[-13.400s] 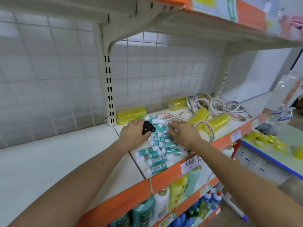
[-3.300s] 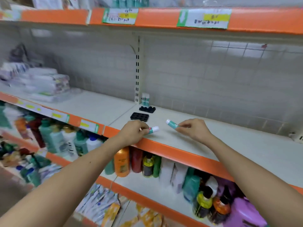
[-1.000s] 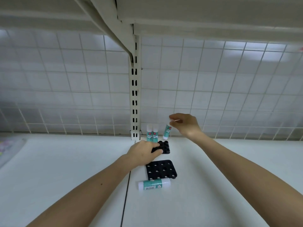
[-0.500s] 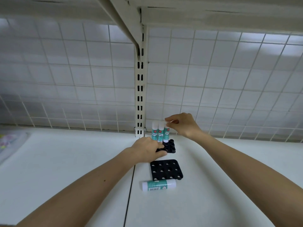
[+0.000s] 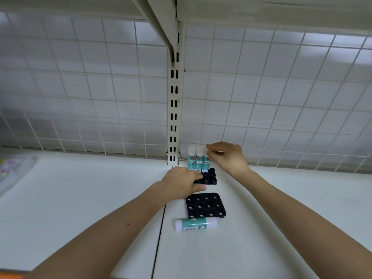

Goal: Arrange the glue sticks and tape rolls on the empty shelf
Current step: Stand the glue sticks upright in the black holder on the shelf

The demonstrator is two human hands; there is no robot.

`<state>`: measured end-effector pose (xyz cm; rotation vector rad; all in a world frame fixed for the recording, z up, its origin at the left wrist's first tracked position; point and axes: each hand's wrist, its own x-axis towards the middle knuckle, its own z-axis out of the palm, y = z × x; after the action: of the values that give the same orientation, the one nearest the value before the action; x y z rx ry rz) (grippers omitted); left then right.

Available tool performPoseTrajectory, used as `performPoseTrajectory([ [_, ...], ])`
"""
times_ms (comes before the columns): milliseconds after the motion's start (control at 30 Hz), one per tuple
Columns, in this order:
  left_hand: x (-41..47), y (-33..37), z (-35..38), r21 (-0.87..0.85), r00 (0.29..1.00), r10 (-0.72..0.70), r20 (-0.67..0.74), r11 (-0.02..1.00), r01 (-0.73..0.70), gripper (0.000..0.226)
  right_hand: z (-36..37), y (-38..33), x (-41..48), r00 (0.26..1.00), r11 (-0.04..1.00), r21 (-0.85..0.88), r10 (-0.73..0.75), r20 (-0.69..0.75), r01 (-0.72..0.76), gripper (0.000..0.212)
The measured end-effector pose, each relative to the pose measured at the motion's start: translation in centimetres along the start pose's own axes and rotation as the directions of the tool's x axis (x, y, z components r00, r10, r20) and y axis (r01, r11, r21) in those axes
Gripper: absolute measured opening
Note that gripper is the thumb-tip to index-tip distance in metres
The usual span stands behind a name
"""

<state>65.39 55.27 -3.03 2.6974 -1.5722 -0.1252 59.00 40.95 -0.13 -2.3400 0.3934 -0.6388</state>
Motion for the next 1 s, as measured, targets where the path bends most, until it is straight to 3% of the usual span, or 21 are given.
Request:
performPoseTrajectory([
  [167, -0.4, 0.2, 0.0, -0.086, 1.0, 0.006, 0.009, 0.996, -0.005, 0.044, 0.6, 0.0, -0.7, 0.999, 0.998, 0.067, 0.009, -0.036, -0.007, 0.026],
  [333, -1.0, -0.1, -0.1, -0.305, 1.0, 0.031, 0.005, 0.952, -0.028, 0.052, -0.3, -1.1, -0.7, 0.99, 0.996, -0.027, 0.093, 0.108, -0.09, 0.033],
  [467, -1.4, -0.1, -0.4, -0.312, 0.998, 0.038, -0.049, 0.949, -0.051, 0.056, -1.1, -1.5, -1.8, 0.966, 0.991, -0.027, 0.134, 0.222, -0.131, 0.049],
  [567, -2.0, 0.1, -0.8, -0.307, 0.996, 0.047, -0.073, 0.949, -0.067, 0.055, -1.9, -1.7, -2.9, 0.968, 0.99, -0.023, 0.138, 0.211, -0.137, 0.053],
  [1000, -2.1, 6.7, -1.0, -0.33, 0.956, 0.195, -0.221, 0.907, -0.261, 0.042, -7.9, 3.9, -12.2, 0.976, 0.91, -0.406, 0.158, 0.152, -0.084, 0.043],
])
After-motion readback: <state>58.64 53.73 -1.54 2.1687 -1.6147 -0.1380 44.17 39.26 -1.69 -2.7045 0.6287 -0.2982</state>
